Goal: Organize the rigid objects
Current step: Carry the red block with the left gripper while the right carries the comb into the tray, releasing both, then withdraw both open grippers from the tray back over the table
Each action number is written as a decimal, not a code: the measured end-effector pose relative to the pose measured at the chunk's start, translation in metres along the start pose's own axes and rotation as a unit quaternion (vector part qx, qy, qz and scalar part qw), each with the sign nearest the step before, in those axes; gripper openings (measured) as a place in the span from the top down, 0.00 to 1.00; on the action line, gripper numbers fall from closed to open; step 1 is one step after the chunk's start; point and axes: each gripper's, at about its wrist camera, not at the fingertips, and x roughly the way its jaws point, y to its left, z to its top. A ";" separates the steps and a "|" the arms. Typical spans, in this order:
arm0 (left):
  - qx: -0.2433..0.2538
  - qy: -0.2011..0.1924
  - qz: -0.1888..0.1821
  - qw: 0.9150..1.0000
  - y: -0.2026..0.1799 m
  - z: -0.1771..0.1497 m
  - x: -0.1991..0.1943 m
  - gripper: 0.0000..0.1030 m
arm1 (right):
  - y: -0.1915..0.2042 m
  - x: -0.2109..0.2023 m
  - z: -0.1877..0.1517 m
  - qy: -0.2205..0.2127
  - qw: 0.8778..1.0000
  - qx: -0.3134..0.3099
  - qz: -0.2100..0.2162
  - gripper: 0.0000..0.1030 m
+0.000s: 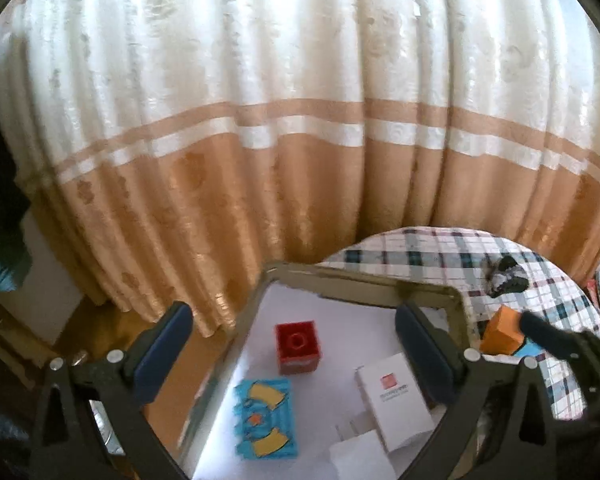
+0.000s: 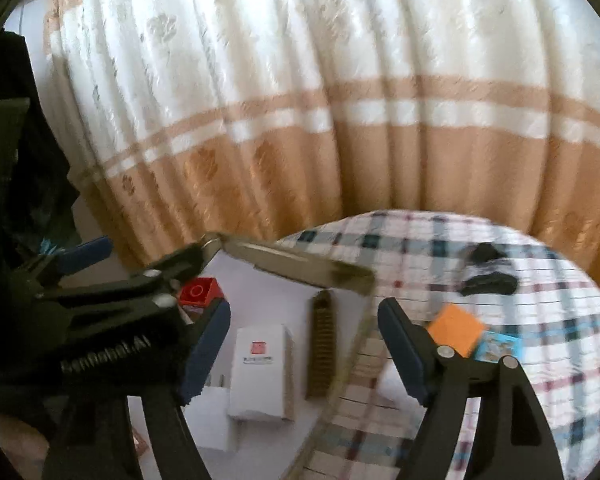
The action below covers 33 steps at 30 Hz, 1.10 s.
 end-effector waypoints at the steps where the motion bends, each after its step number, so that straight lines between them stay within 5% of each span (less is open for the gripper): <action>1: -0.008 0.001 0.008 1.000 0.004 -0.001 -0.003 0.00 | -0.003 -0.007 -0.003 -0.006 1.000 0.005 -0.012 0.24; 11: -0.041 -0.038 0.022 0.998 0.012 -0.057 -0.059 0.00 | -0.058 -0.076 -0.043 -0.060 0.991 0.056 -0.107 0.24; 19: -0.045 -0.044 -0.035 0.997 -0.030 -0.084 -0.086 0.00 | -0.101 -0.101 -0.072 -0.060 0.978 0.094 -0.175 0.24; 33: 0.013 -0.083 -0.028 0.996 -0.095 -0.118 -0.105 0.00 | -0.110 -0.122 -0.093 -0.088 0.968 0.080 -0.220 0.24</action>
